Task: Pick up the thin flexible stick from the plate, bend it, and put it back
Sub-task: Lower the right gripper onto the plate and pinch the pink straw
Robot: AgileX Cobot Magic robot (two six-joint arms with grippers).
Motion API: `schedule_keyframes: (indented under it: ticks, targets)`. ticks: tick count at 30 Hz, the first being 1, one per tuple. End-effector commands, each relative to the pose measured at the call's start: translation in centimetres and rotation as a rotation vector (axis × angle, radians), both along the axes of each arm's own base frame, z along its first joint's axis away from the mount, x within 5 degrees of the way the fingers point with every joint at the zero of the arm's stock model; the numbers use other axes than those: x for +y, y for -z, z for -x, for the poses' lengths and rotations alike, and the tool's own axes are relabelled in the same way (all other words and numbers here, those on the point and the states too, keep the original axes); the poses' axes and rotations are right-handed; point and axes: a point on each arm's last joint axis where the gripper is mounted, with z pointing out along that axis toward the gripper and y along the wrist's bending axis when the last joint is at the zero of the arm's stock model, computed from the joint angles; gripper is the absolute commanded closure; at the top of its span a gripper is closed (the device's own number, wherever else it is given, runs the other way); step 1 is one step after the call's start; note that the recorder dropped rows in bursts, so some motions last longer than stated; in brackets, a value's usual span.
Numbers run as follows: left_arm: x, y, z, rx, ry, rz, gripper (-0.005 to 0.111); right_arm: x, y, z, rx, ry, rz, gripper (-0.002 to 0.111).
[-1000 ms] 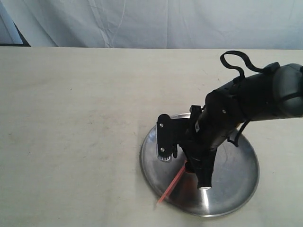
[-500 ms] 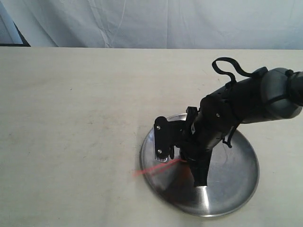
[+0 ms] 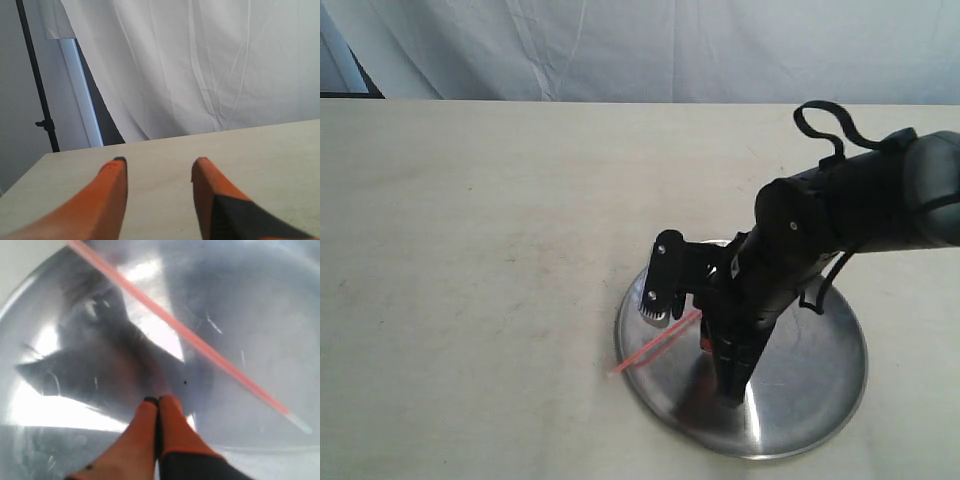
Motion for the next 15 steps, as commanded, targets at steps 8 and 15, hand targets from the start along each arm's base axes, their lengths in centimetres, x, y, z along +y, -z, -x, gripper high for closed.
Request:
schedule_keyframes:
  ticks: [8,15]
  targets:
    - [-0.05,-0.24,0.08,-0.017,0.005,0.001,0.065,0.06,-1.53,0.01,-0.037,0.051,-0.057,0.109]
    - [-0.05,-0.24,0.08,-0.017,0.005,0.001,0.065,0.57,-1.49,0.22,-0.008,0.091,-0.101,0.109]
